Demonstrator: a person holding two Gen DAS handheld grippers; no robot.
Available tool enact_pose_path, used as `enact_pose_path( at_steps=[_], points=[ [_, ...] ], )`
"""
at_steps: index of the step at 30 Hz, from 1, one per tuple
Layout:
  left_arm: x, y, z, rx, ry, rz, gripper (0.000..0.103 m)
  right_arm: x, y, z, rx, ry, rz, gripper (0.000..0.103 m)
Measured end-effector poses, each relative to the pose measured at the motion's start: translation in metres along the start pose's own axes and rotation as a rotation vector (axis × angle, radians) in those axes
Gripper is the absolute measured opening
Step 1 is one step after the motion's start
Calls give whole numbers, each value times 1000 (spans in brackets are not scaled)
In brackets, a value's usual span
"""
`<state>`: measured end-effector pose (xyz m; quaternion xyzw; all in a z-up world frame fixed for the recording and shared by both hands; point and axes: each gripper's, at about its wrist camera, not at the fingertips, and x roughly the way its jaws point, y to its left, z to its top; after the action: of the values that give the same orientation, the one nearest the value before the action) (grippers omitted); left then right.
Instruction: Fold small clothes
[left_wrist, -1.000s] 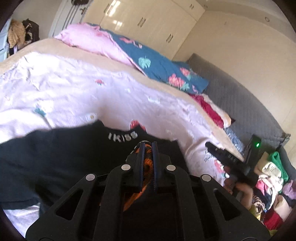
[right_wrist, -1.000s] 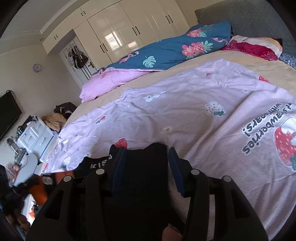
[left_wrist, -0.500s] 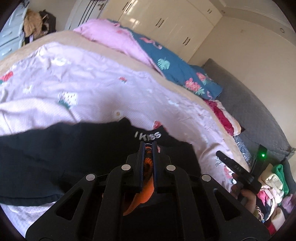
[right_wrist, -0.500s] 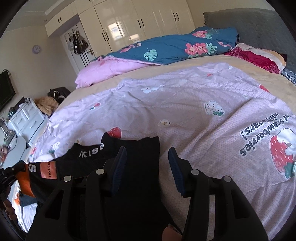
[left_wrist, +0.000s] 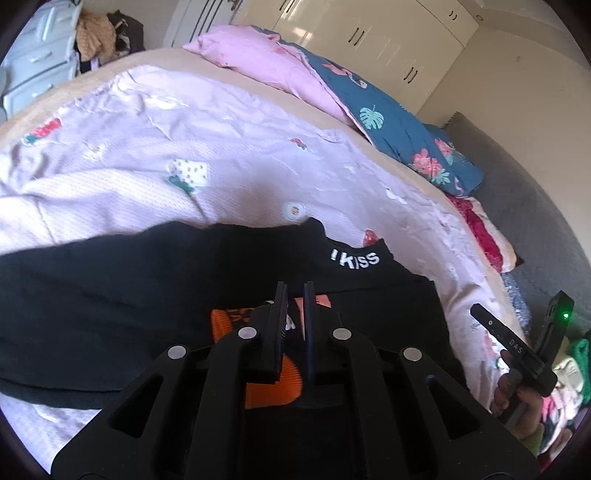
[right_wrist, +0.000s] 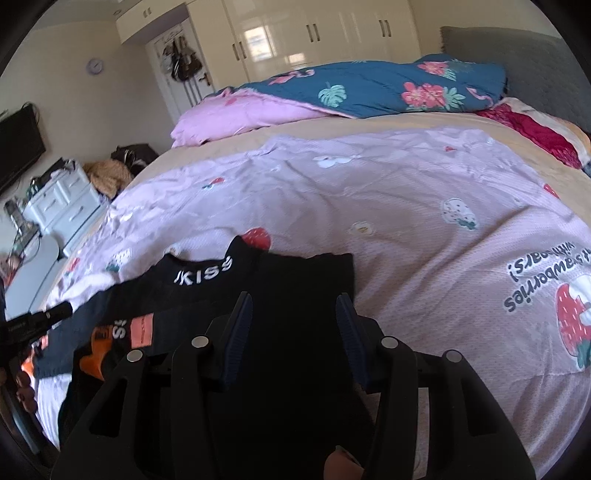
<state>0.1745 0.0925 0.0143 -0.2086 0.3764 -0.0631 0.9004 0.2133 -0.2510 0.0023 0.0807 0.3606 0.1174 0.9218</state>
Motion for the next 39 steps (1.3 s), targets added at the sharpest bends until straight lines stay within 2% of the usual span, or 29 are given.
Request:
enact_pose_path(
  at_steps=[3, 8, 10, 12, 18, 26, 32, 39],
  points=[
    [3, -4, -2, 22, 13, 9, 6, 5, 11, -3, -35, 21, 16, 47],
    [22, -14, -17, 69, 82, 23, 16, 10, 30, -10, -118, 53, 34, 47],
    [29, -17, -23, 77, 96, 39, 26, 14, 36, -14, -140, 75, 46, 50],
    [34, -20, -29, 100, 107, 66, 32, 16, 39, -17, -152, 93, 57, 53],
    [48, -17, -42, 106, 164, 119, 45, 26, 46, -24, -182, 150, 46, 61],
    [53, -12, -54, 114, 194, 174, 45, 40, 44, -34, -203, 225, 10, 71],
    [53, -14, -57, 128, 191, 196, 45, 56, 33, -43, -211, 293, -69, 73],
    [53, -17, -57, 141, 194, 205, 48, 58, 25, -47, -184, 312, -56, 73]
  ],
)
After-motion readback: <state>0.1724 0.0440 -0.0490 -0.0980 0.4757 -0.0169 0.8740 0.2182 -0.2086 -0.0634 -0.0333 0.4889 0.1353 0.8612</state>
